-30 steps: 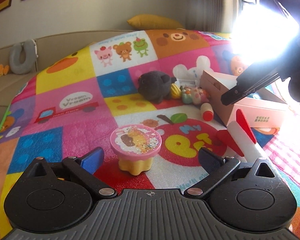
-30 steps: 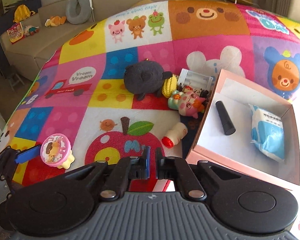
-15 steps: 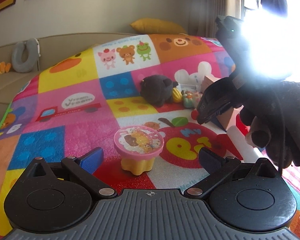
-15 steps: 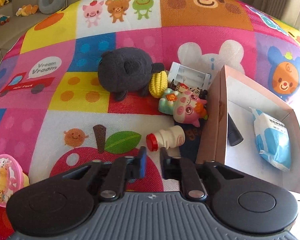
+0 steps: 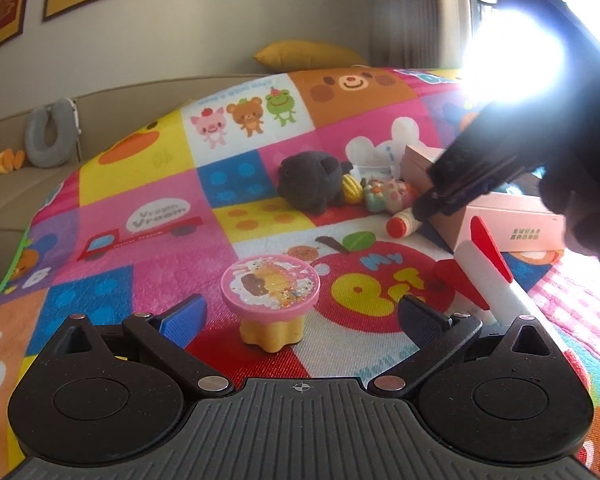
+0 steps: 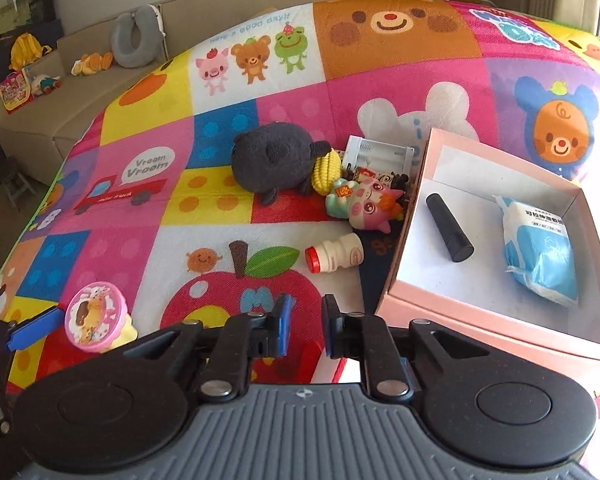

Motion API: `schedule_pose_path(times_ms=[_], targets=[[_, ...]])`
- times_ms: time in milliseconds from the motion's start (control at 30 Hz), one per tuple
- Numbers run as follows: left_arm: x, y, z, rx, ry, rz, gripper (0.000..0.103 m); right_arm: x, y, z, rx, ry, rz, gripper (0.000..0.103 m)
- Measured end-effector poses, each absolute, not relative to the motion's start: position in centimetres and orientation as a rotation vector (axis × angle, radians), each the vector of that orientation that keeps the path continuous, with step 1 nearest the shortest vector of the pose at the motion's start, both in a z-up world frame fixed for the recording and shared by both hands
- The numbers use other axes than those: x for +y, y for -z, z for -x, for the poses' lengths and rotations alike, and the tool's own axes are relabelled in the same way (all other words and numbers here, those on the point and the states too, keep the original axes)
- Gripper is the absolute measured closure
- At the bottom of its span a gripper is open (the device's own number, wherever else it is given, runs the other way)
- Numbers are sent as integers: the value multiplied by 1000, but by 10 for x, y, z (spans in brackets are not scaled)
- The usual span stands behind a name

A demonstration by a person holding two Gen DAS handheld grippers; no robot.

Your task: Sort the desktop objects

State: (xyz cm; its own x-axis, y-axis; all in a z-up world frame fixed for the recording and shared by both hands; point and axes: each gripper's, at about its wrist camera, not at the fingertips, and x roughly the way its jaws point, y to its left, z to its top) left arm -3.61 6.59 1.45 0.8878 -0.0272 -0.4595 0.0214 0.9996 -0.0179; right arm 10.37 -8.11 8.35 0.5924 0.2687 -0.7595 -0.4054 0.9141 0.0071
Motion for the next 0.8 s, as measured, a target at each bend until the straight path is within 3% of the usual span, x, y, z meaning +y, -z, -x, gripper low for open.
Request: schedule_pose_path(times_ms=[33, 100, 367, 667, 700, 767, 800], targets=[[66, -14, 36, 478, 29, 12, 0, -75, -82, -111, 835, -385, 194, 69], [66, -14, 37, 478, 35, 15, 0, -58, -77, -127, 802, -348, 274, 63], [79, -13, 36, 477, 63, 107, 0, -46, -68, -202, 1078, -265, 246, 65], [90, -12, 38, 472, 86, 179, 0, -19, -52, -208, 1142, -232, 348, 60], [90, -12, 38, 469, 87, 183, 0, -19, -51, -204, 1135, -233, 365, 63], [90, -12, 39, 465, 88, 185, 0, -22, -53, -191, 1116, -239, 376, 79], [90, -13, 39, 464, 88, 181, 0, -26, -55, -183, 1118, -263, 368, 78]])
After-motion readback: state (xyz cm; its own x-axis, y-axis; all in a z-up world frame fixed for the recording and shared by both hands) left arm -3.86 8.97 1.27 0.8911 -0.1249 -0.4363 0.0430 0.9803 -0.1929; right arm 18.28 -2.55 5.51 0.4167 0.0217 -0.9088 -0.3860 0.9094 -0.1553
